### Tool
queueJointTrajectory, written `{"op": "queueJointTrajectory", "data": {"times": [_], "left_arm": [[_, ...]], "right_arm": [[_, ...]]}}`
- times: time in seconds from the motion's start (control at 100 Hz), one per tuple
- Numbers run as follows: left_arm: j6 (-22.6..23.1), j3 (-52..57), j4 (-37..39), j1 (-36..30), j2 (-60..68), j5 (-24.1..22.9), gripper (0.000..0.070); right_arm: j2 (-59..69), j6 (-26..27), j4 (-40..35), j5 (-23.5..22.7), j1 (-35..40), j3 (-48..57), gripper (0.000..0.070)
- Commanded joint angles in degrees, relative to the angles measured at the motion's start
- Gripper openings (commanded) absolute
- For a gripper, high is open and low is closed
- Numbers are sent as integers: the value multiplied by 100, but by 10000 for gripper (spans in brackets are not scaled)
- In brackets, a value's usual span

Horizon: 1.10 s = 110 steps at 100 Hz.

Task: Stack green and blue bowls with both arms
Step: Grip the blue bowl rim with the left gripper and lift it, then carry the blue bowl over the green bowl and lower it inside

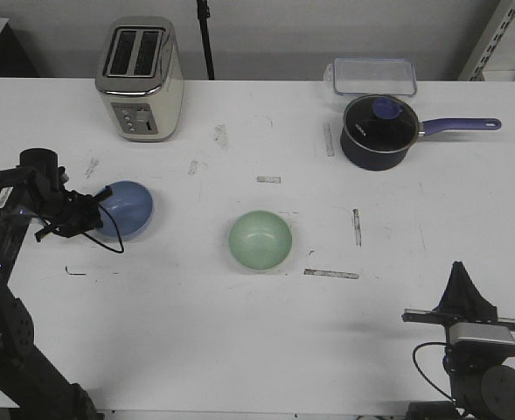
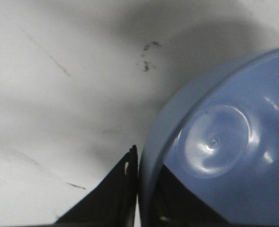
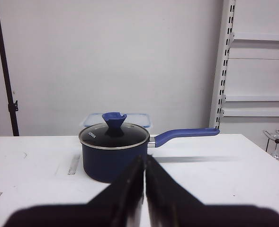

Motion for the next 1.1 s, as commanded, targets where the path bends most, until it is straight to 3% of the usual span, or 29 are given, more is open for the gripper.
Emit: {"op": "queueJointTrajectory", "data": {"times": [0.0,0.41,0.78,1.09], "left_arm": [[-35,105,-68,-144,-254,66,1],[-382,802,-348,-2035,-566,70,1],[-634,1447,-354,-3803,98,70,1],[-616,1547,-321,-4317,588,63,1]], "right_arm": [[-22,72,59,0,7,28,1],[-22,72,59,2,7,28,1],[-22,72,59,0,7,28,1],[-22,72,59,0,7,28,1]]}}
